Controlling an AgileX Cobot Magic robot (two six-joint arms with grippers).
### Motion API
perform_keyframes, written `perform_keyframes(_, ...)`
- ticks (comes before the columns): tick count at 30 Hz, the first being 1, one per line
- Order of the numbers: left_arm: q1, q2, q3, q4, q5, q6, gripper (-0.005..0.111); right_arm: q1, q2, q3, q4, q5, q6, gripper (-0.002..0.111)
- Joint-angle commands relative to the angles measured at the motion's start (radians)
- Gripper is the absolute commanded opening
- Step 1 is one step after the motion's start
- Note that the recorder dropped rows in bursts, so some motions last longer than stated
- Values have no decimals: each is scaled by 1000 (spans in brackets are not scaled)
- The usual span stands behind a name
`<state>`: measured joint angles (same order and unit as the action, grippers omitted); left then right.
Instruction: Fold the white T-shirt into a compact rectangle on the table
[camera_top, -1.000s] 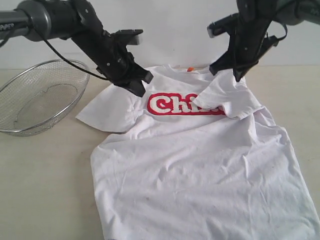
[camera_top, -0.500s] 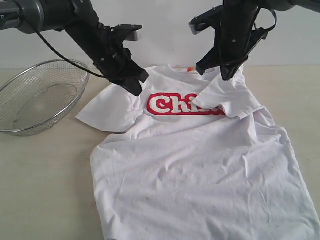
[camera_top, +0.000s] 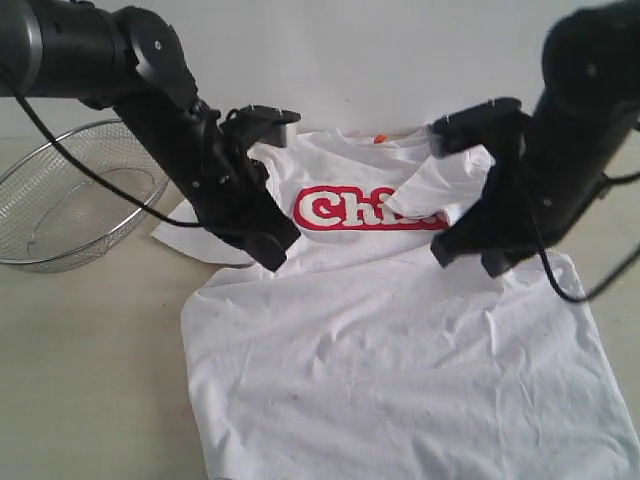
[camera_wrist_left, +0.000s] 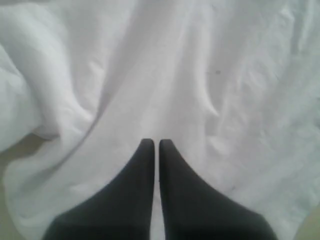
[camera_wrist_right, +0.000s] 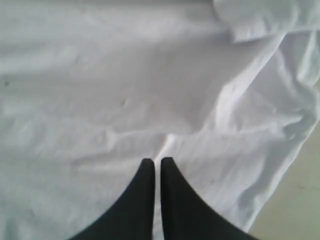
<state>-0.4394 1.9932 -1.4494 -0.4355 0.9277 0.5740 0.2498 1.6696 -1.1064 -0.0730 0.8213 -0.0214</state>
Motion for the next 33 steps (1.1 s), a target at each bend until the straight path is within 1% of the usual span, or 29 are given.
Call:
perform_keyframes(1,-38,-33,139,0,-89,10,4,27,-80,232,41,-203,36,0)
perform_keyframes(5,-52,-33,204,-5,-117,10,4,41,-61,321,73,-244,60,0)
perform_keyframes(8,-54,-33,215,-12,-120,10,4,39,-41,359,73,-291,101,0)
perform_keyframes(11,-54,-33,219,-21,-120,8,4,39,-15,372,66,-292,101,0)
perform_keyframes(14,-54,-33,218,-22,-119,2,4,39,18,377,42,-292,151,0)
perform_keyframes(20,-54,-33,218,-46,-94,2,4,39,62,377,-56,-273,252,0)
perform_keyframes(24,-54,-33,218,-42,-90,2,4,39,66,377,-243,-206,440,0)
perform_keyframes(28,-54,-33,218,-42,-88,2,4,39,67,382,-403,-136,578,0)
perform_keyframes(33,-54,-33,218,-37,-89,-2,4,39,67,388,-418,-137,588,0)
